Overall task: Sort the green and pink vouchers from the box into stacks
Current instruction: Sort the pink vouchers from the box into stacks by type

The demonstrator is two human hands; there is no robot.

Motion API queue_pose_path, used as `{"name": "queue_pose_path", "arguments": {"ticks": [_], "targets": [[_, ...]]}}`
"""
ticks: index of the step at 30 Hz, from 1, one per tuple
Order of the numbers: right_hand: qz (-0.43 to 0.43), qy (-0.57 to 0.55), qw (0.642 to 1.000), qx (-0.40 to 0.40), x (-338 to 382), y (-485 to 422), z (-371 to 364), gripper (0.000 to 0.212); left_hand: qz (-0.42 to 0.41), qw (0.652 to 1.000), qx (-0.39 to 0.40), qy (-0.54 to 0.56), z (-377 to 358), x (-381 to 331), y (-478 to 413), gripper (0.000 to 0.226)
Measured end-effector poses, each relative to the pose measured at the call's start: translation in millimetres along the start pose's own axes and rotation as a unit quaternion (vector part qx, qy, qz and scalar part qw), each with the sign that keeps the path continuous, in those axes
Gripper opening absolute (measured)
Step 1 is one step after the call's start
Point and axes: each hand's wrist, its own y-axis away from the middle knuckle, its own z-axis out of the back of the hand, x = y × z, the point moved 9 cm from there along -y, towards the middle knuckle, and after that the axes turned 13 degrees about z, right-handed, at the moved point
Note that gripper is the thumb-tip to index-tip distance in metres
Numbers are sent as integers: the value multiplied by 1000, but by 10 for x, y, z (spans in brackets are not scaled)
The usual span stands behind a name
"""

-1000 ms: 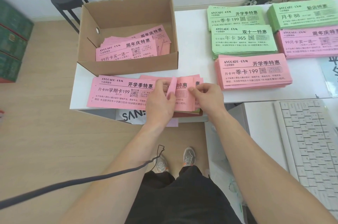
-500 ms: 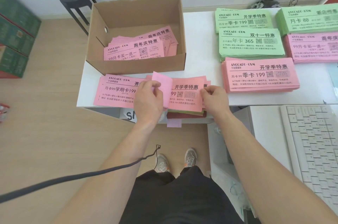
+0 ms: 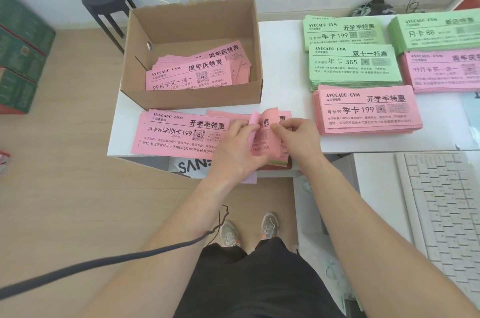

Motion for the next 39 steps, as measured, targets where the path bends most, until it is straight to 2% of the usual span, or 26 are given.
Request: {"name": "queue_pose_path", "arguments": {"ticks": [4, 8, 12, 14, 17, 19, 21, 24, 26, 28, 30, 35, 39], "targets": [[-15, -4, 1000, -3, -29, -17, -26, 20, -22, 999, 16, -48, -28, -47, 0, 87], [-12, -15, 1000, -3, -49, -32, -12, 23, -40, 997, 17, -69, -32, -46, -26, 82], [0, -33, 999, 1, -28, -35, 7, 20, -59, 997, 20, -44, -23, -1, -66, 75], [11, -56, 998, 11, -11, -37, 3, 19, -69, 997, 28, -27, -23, 32, -68, 69], [23, -60, 998, 21, -13, -43, 18, 21, -98, 995, 31, -10, 28, 30, -22, 49], [19, -52, 998, 17, -31, -43, 28, 22, -123, 992, 2, 0, 119, -17, 23, 35], [6, -42, 999, 11, -45, -45, 33, 22, -127, 991, -51, 7, 221, -46, 52, 35], [-4, -28, 1000, -4, -34, -38, 56, 21, -53, 992, -108, 35, 349, 13, 30, 30], [-8, -7, 1000, -11, -51, -38, 81, 20, 20, 990, -124, 67, 403, 128, -13, 47], [-13, 23, 1000, -11, -78, -36, 108, 16, 104, 980, -108, 132, 387, 339, -80, 52], [-16, 53, 998, -6, -98, -32, 122, 14, 158, 964, -85, 196, 345, 526, -122, 40], [-15, 80, 997, 2, -109, 1, 116, 10, 215, 932, -95, 275, 438, 684, -74, 34], [-12, 88, 996, 1, -125, 2, 98, 12, 218, 922, -115, 297, 546, 631, 40, 33]]}}
